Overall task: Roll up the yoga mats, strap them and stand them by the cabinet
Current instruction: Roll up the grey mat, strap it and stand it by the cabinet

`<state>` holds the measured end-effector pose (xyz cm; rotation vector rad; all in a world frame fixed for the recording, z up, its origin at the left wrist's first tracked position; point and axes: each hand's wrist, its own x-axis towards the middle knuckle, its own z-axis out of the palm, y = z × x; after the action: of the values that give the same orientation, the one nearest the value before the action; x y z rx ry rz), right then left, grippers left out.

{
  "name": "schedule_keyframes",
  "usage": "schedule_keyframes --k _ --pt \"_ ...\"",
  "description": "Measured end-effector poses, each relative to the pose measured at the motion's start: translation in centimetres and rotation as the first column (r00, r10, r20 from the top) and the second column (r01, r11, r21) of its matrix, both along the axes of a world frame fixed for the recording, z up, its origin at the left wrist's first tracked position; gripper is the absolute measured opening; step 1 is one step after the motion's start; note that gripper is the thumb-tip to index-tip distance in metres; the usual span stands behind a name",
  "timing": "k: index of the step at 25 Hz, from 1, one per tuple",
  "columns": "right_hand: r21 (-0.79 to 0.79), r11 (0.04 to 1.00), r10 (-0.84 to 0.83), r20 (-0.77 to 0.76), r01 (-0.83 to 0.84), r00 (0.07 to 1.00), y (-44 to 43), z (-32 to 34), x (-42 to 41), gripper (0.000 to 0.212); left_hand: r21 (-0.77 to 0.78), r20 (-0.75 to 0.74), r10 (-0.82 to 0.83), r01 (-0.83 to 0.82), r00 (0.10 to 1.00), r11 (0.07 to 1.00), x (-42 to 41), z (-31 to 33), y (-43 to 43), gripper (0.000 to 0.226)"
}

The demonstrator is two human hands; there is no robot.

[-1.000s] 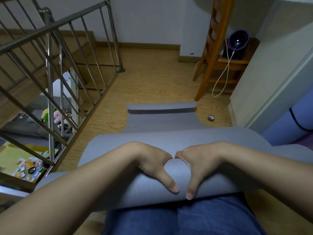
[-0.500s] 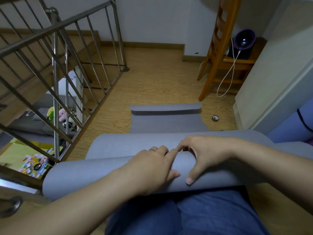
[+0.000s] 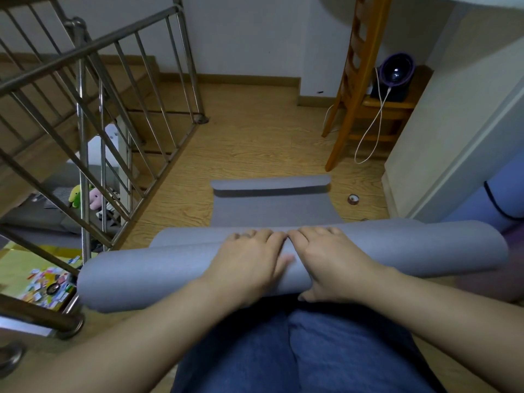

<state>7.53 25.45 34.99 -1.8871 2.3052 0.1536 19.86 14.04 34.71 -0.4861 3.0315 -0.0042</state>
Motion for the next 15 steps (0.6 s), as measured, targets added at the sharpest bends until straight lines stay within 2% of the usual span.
schedule_keyframes --k 3,8,10,13,15 --pt "0.009 0.999 0.032 -0.004 -0.032 0.999 -0.6 0.2 -0.3 0.082 -0.037 0.126 -0.025 0.030 0.992 0.999 0.8 -0.3 0.7 0.100" --pt "0.072 0.997 0.038 0.038 -0.041 0.999 -0.3 2.9 -0.3 0.080 0.060 0.031 -0.030 0.028 0.999 0.998 0.5 1.9 0.5 0.087" --pt "0.142 0.988 0.047 0.099 -0.061 0.994 0.1 3.8 -0.1 0.080 0.154 0.062 -0.055 0.044 0.997 0.987 1.1 2.4 0.8 0.083" --pt "0.262 0.962 0.016 0.223 -0.075 0.975 0.4 3.5 0.0 0.085 0.285 0.185 -0.095 0.039 0.978 0.958 1.2 2.7 0.9 0.081" --pt "0.190 0.979 0.021 0.248 -0.070 0.968 1.1 3.2 0.3 0.091 0.352 0.261 -0.103 0.004 0.960 0.936 0.3 2.9 0.4 0.083"
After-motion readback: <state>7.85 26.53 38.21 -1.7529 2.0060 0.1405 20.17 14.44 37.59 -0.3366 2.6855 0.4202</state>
